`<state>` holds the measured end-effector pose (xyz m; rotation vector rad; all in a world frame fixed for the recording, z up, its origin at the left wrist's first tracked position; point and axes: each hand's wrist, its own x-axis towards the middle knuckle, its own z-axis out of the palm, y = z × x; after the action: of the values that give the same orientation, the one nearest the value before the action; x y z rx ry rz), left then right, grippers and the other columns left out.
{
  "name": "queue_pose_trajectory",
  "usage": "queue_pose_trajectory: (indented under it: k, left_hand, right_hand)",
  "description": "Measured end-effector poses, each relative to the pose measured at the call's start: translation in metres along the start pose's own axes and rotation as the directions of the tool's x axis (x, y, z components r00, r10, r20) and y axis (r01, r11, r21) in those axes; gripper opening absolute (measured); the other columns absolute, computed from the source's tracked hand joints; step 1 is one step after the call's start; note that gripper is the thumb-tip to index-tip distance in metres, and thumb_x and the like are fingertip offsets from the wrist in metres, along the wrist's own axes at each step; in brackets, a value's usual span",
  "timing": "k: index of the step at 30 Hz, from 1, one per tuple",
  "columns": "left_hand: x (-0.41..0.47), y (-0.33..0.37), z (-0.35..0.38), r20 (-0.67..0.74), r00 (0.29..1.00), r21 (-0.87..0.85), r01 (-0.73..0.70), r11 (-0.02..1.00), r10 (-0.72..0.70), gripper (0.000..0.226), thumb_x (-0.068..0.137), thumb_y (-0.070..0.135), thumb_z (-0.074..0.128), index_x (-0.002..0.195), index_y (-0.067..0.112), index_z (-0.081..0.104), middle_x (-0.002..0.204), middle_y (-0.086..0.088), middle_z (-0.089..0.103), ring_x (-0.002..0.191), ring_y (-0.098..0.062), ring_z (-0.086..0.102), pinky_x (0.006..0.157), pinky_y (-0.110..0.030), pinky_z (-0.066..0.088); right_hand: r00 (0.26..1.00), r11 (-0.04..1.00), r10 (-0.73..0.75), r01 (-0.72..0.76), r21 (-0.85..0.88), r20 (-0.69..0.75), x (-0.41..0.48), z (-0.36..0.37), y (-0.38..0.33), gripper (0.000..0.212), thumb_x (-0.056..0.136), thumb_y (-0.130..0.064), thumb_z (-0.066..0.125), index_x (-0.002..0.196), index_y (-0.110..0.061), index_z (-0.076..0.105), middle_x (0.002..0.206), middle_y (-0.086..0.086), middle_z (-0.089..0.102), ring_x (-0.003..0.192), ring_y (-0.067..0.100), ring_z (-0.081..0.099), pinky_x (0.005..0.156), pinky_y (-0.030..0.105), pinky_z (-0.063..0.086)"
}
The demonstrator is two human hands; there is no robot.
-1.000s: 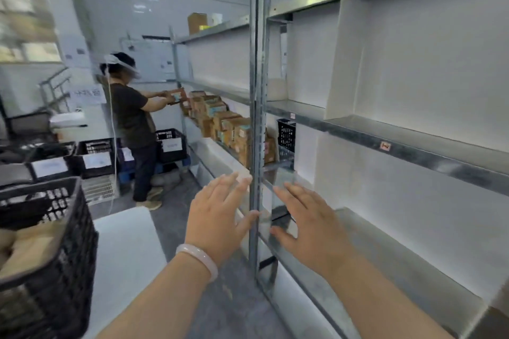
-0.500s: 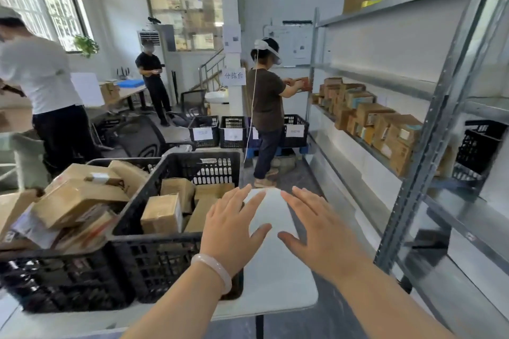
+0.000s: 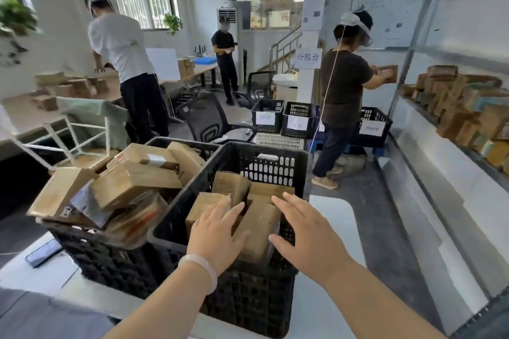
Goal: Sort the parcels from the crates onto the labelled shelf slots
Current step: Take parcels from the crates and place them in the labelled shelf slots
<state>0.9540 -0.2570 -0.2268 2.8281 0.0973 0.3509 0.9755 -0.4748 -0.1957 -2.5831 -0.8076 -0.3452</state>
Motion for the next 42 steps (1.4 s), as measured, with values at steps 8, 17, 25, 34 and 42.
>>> queue_pose_trajectory:
  k: [8,17,25,34,42]
  left_hand:
    - [0.055,-0.038,0.019,0.164,0.93,0.134,0.31,0.941,-0.33,0.077,0.086,0.068,0.049,0.152,0.043,0.019,0.162,0.0,0.018,0.149,-0.03,0.01,0.118,-0.047,0.024]
    - [0.094,-0.064,0.031,0.328,0.827,0.071,0.46,0.885,-0.457,0.078,0.082,0.061,0.059,0.15,0.044,0.024,0.162,-0.002,0.011,0.14,-0.036,0.023,0.109,-0.051,0.036]
    - [0.14,-0.081,-0.028,0.166,0.967,-0.385,0.242,0.89,-0.191,0.052,0.079,0.046,0.074,0.129,0.038,0.061,0.136,0.011,0.047,0.127,-0.014,0.043,0.1,-0.029,0.039]
    - [0.16,-0.058,-0.058,0.183,0.941,-0.888,0.283,0.362,-0.286,0.023,0.081,0.038,0.069,0.101,0.05,0.071,0.11,0.014,0.069,0.108,-0.01,0.062,0.102,-0.041,0.049]
    - [0.149,-0.038,-0.022,0.288,0.91,-0.956,0.256,-0.142,-0.299,0.052,0.089,0.031,0.068,0.136,0.043,0.049,0.125,0.002,0.065,0.115,-0.019,0.061,0.096,-0.045,0.051]
  right_hand:
    - [0.995,0.995,-0.032,0.023,0.095,0.096,0.06,0.036,0.026,0.067,0.09,-0.057,0.048,0.149,-0.043,0.019,0.158,-0.013,0.019,0.145,0.007,0.014,0.116,0.027,0.015]
    - [0.984,0.989,0.023,-0.049,0.142,0.178,0.085,0.062,0.036,0.066,0.091,-0.056,0.049,0.149,-0.046,0.017,0.158,-0.018,0.014,0.143,0.003,0.008,0.112,0.023,0.009]
    - [0.976,0.961,0.114,-0.155,0.227,0.184,0.121,0.054,0.027,0.071,0.088,-0.057,0.055,0.148,-0.045,0.02,0.157,-0.017,0.019,0.143,0.003,0.015,0.117,0.033,0.022]
    - [0.91,0.757,0.407,-0.385,0.529,0.079,0.144,0.045,0.026,0.092,0.079,-0.053,0.071,0.15,-0.041,0.014,0.154,-0.014,0.025,0.136,0.002,0.026,0.108,0.031,0.027]
    - [0.697,0.114,0.61,-0.547,0.829,0.377,0.156,0.043,0.034,0.092,0.071,-0.063,0.072,0.147,-0.038,0.027,0.138,-0.006,0.049,0.12,0.021,0.052,0.101,0.047,0.047]
